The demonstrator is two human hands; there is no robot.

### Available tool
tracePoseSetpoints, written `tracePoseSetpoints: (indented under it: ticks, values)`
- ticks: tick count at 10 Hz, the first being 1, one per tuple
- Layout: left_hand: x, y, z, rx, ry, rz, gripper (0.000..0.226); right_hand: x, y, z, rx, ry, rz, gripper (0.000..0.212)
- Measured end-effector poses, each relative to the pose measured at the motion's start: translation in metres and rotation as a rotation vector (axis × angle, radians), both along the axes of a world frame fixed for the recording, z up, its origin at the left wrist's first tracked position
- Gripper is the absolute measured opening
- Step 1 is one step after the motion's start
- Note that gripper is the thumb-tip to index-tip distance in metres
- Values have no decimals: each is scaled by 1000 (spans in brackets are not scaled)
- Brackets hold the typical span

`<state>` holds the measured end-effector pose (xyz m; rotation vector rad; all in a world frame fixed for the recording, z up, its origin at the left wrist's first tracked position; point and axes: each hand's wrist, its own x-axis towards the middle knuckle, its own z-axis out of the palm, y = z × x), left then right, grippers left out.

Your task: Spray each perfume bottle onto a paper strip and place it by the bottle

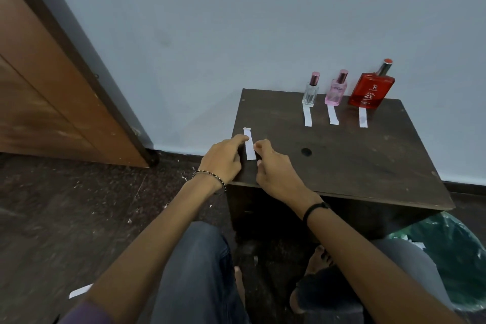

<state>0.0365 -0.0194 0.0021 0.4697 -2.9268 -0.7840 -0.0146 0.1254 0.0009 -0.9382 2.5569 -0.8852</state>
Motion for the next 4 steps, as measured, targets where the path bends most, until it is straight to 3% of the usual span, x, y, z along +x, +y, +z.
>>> tracePoseSetpoints:
  ticks: [2, 4]
  values:
    - [11, 6, 3, -57, -58, -14, 52, 12, 9, 8, 35, -82, 26, 35]
    - [16, 18, 23, -25, 120, 38, 28, 9, 28, 30, -150, -16, -104, 26]
